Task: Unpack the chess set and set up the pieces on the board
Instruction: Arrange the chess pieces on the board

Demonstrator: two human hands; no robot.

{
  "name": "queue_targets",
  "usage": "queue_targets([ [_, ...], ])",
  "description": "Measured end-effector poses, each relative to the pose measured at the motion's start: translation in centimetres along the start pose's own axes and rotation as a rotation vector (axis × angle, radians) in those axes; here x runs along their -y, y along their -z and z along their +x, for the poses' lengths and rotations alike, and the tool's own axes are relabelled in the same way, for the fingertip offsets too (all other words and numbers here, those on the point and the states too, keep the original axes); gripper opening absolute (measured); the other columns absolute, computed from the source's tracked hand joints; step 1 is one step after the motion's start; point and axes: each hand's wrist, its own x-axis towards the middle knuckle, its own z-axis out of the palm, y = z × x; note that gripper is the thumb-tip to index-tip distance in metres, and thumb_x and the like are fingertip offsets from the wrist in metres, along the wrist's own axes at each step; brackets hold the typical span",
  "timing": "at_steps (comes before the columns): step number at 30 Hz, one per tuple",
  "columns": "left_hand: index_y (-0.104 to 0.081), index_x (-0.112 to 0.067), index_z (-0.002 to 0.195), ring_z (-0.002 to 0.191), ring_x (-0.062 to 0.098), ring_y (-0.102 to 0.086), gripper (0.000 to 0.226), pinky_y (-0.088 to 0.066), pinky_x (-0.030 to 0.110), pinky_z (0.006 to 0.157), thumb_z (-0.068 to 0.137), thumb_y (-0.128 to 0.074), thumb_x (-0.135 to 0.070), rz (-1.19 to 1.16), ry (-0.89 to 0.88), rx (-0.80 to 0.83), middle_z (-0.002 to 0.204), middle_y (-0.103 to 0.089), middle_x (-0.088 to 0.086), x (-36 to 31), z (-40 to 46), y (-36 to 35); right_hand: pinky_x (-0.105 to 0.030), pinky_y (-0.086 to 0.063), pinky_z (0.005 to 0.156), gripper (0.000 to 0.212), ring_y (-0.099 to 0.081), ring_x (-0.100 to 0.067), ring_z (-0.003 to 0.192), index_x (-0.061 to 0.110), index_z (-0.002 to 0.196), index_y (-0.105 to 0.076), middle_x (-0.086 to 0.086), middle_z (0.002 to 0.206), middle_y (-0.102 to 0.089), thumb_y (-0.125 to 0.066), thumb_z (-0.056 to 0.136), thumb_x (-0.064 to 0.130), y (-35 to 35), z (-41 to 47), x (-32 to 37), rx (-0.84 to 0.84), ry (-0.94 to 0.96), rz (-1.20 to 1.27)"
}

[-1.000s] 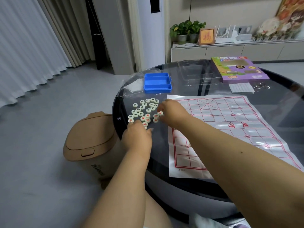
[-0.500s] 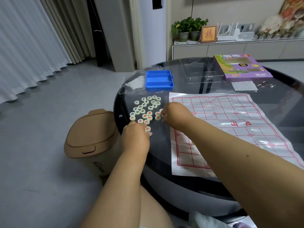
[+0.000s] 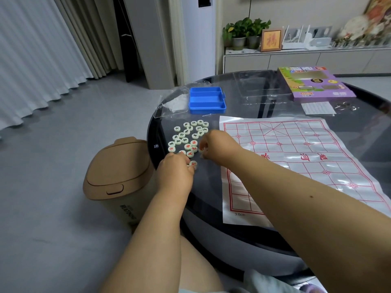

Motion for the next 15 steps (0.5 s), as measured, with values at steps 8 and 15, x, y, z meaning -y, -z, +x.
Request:
queue_targets([
  [8,-0.069,-0.016,0.108,0.1,0.027,-0.058,0.028,-0.049,0.036,0.079,0.091,-0.06,-0.037,0.03,-0.016,0.02,0.112,-0.061,0.008,0.1,0.13,-0.02,-0.035,-0.05,0.09,0.034,-0.061,-0.027,0.103,0.011,0.115,-0.064,-0.01,0.114,-0.064,-0.069,0.083,0.023,-0.5,0.76,0.19,-0.012,-0.021,0.024],
  [15,-0.069,-0.015,0.105,0.095,0.027,-0.059,0.029,-0.049,0.035,0.075,0.093,-0.057,-0.038,0.058,-0.03,0.041,0.104,-0.063,0.007,0.26,0.28,-0.08,-0.03,-0.044,0.075,0.023,-0.058,-0.028,0.093,0.004,0.11,-0.063,-0.014,0.11,-0.063,-0.054,0.09,0.013,-0.5,0.33,0.54,0.018,0.008,-0.035],
])
